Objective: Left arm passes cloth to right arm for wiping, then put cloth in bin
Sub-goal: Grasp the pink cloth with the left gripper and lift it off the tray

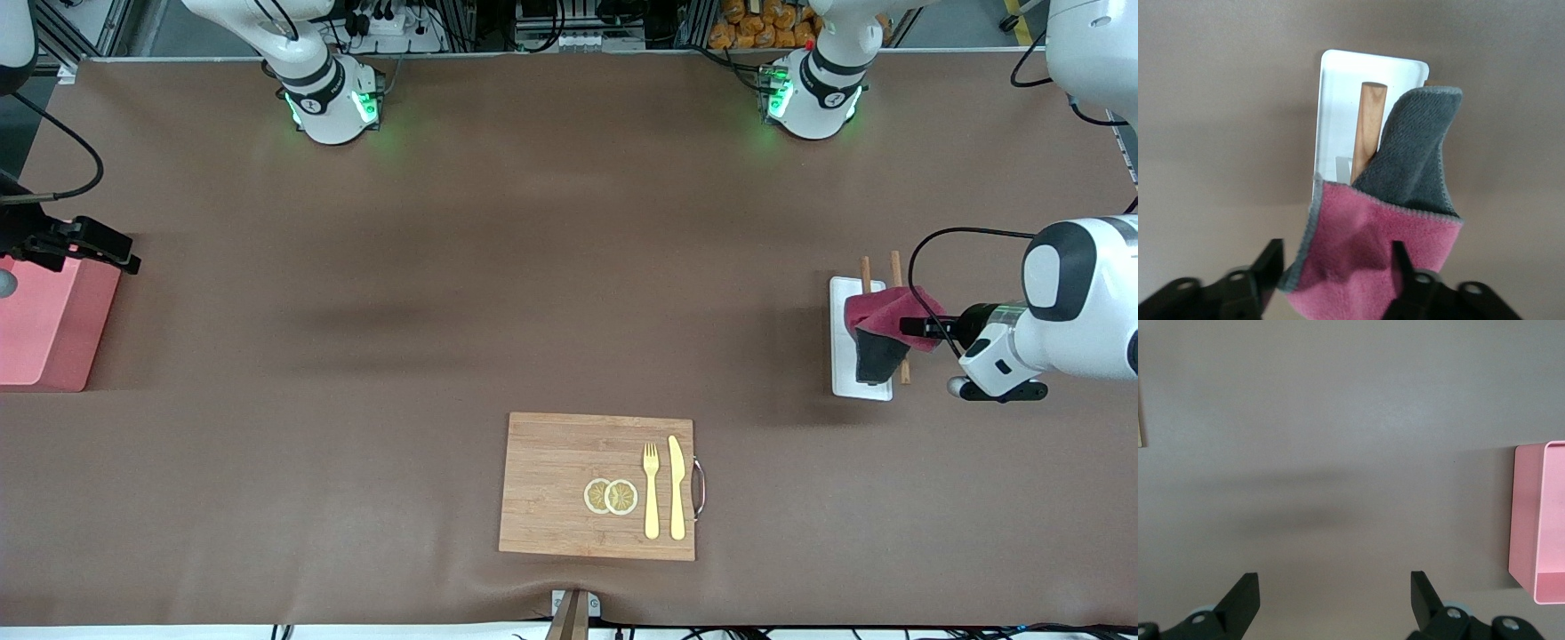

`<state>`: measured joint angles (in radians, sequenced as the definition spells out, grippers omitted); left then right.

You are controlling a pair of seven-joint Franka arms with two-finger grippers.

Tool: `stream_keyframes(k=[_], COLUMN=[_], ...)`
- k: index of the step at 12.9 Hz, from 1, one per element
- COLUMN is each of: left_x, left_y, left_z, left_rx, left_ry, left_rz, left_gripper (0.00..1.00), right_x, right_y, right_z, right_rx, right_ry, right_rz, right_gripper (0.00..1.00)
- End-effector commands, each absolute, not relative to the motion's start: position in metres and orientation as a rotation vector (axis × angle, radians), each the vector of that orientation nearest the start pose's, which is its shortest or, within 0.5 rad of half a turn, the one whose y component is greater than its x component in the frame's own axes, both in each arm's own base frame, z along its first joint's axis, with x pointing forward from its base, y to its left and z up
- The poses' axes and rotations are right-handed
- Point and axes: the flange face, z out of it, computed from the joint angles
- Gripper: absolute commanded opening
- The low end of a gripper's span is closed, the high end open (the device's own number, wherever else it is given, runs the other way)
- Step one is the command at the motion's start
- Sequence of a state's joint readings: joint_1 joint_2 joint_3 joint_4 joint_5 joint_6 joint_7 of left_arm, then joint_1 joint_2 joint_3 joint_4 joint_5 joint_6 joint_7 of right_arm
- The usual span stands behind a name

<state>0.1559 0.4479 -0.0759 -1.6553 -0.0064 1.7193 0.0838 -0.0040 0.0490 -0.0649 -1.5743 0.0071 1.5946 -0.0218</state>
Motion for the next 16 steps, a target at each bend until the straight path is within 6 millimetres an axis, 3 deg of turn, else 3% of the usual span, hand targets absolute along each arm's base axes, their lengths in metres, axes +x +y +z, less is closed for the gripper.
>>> stream_keyframes(k=[1,6,10,11,14,16], left_x=[0.625,0.635,0.631,0.630,0.623,0.629], left_y=[0.048,0.047,0.039,0.037,0.009,-0.009], left_z=[0.333,0.357,0.427,0.452,0.501,0.533], left_rx=[-3.164,-3.164,-3.179,-3.190,-3.238,-3.401], left_ry=[0.040,0.056,0.071,0.051,0.034,-0.029], left_rz=[0.601,0.523,0.357,0.287,0.228,0.148], left_gripper=[0.00,0.00,0.00,0.00,0.00,0.00], right_x=[0.572,0.572,0.572,0.572,0.573,0.573], right_y=[-0.035,-0.035,-0.036,-0.036,-0.033,-0.018], right_z=[0.601,0.601,0.600,0.600,0.594,0.587], right_rx=[-3.123,-3.123,-3.124,-3.124,-3.122,-3.121], right_ry=[0.087,0.087,0.075,0.075,0.077,0.084], right_rz=[0.042,0.044,0.047,0.047,0.073,0.138], right_gripper=[1.00,1.00,1.00,1.00,1.00,1.00])
